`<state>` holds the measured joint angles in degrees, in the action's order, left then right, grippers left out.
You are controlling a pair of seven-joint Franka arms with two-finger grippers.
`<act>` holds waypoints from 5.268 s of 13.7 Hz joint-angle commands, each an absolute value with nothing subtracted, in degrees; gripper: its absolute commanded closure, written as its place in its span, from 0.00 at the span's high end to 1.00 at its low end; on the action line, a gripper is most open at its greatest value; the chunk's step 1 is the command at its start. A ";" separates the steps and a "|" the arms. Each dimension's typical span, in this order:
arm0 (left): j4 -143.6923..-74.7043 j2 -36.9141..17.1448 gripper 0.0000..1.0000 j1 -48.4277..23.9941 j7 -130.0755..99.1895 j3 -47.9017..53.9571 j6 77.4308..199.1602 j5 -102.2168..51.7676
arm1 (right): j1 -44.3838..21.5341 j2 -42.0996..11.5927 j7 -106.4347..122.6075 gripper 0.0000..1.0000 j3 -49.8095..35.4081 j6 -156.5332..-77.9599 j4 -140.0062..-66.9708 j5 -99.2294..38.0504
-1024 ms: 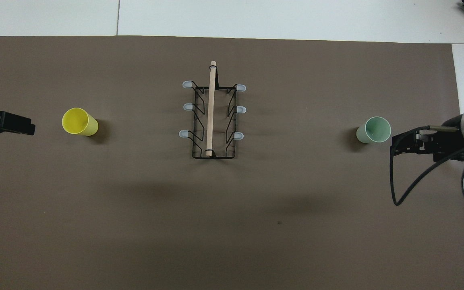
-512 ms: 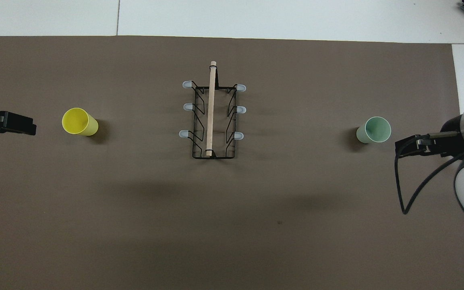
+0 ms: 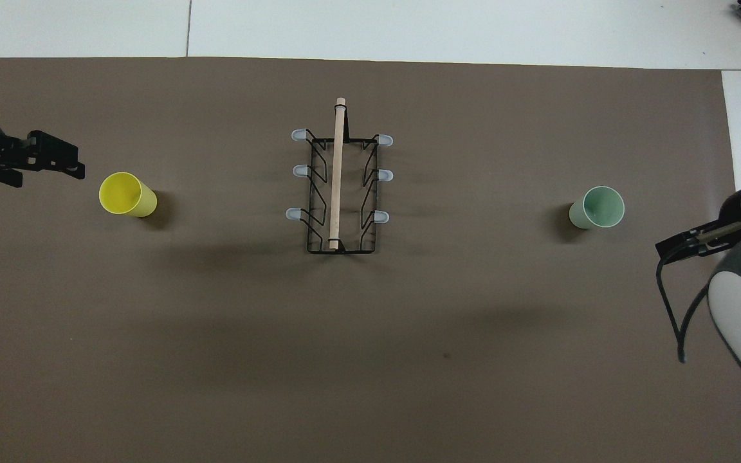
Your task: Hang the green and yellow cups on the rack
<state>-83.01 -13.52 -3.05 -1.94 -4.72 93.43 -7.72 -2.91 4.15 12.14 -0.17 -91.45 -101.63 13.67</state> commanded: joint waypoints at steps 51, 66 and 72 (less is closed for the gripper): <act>-119.71 -20.92 1.00 4.92 -44.92 -9.67 121.55 -76.20 | -18.55 -24.87 28.48 1.00 -0.70 -109.95 -115.13 68.03; -118.21 -15.04 0.00 -8.33 -44.74 -9.76 137.42 -76.91 | -15.73 -24.35 36.03 1.00 -0.53 -113.99 -118.56 77.87; -116.81 -13.01 0.00 -18.36 -45.35 -9.93 149.93 -64.18 | -13.28 -24.35 35.95 1.00 -0.53 -114.34 -119.62 80.59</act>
